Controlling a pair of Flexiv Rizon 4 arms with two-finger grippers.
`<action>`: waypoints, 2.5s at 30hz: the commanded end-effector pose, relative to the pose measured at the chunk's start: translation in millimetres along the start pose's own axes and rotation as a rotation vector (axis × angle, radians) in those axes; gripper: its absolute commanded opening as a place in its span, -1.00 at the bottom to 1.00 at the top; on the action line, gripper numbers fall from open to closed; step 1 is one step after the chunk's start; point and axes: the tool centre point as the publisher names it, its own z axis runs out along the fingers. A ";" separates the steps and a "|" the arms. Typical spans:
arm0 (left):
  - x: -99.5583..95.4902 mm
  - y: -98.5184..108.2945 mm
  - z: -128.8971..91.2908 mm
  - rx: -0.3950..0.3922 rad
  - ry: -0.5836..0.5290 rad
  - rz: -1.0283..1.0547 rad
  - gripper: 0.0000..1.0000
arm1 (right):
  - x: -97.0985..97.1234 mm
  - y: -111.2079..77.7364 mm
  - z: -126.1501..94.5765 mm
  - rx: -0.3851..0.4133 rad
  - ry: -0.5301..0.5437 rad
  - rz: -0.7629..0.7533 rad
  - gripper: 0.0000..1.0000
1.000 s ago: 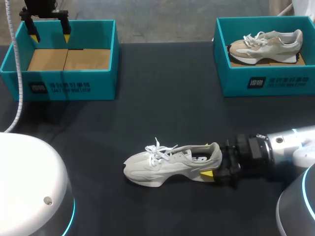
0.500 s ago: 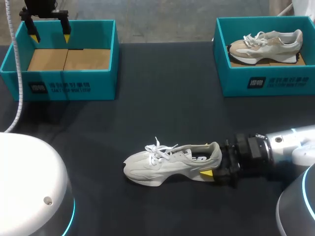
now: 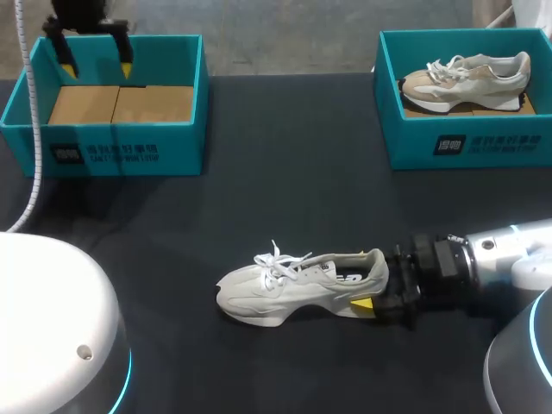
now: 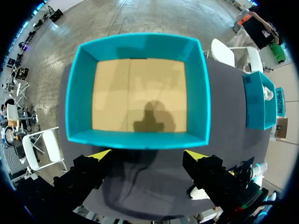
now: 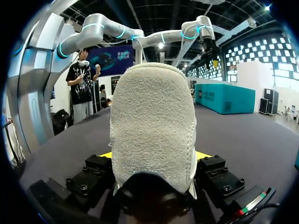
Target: Take the shoe out of the shoebox, open the shoe tongue, remove and reinsert the insole, then place the shoe into the shoebox
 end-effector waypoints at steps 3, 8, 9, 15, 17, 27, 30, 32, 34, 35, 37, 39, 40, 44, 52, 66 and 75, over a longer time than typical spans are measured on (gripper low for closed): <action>41.4 46.9 22.4 0.019 -0.044 0.002 1.00 | -0.6 0.4 1.1 0.003 -0.002 0.001 -1.00; 63.3 75.0 26.0 0.004 -0.029 -0.010 1.00 | -0.6 0.4 1.1 0.003 -0.002 0.001 -1.00; 67.8 80.5 25.8 0.009 -0.042 -0.002 1.00 | -0.6 0.4 1.1 0.003 -0.002 0.001 -1.00; 67.8 80.5 25.8 0.009 -0.042 -0.002 1.00 | -0.6 0.4 1.1 0.003 -0.002 0.001 -1.00; 67.8 80.5 25.8 0.009 -0.042 -0.002 1.00 | -0.6 0.4 1.1 0.003 -0.002 0.001 -1.00; 101.3 138.5 15.7 0.053 -0.030 0.085 1.00 | -0.6 0.4 1.1 0.003 -0.002 0.001 -1.00; 124.9 171.0 10.7 0.077 -0.044 0.125 1.00 | -0.6 0.4 1.1 0.003 -0.002 0.001 -1.00; 137.3 188.1 7.7 0.081 -0.040 0.149 1.00 | -0.6 0.4 1.1 0.003 -0.002 0.001 -1.00; 149.1 201.8 7.9 0.081 -0.047 0.158 1.00 | -0.6 0.4 1.1 0.003 -0.002 0.001 -1.00; 154.0 208.0 8.4 0.073 -0.038 0.161 1.00 | -0.6 0.4 1.1 0.003 -0.002 0.001 -1.00; 164.4 220.2 10.4 0.071 -0.039 0.170 1.00 | -0.6 0.4 1.1 0.003 -0.002 0.001 -1.00; 174.7 232.8 12.5 0.058 -0.017 0.192 1.00 | -0.6 0.4 1.1 0.003 -0.002 0.001 -1.00; 179.6 238.9 13.7 0.066 -0.017 0.192 1.00 | -0.6 0.4 1.1 0.003 -0.002 0.001 -1.00; 201.5 261.0 21.2 0.074 -0.008 0.194 1.00 | -0.6 0.4 1.1 0.003 -0.002 0.001 -1.00; 228.1 280.5 36.9 0.031 -0.049 0.165 1.00 | -0.6 0.4 1.1 0.003 -0.002 0.001 -1.00; 257.4 296.6 49.8 0.022 -0.063 0.166 1.00 | -0.6 0.4 1.1 0.003 -0.002 0.001 -1.00; 306.9 315.6 65.6 -0.032 -0.108 0.207 1.00 | -0.6 0.4 1.1 0.003 -0.002 0.001 -1.00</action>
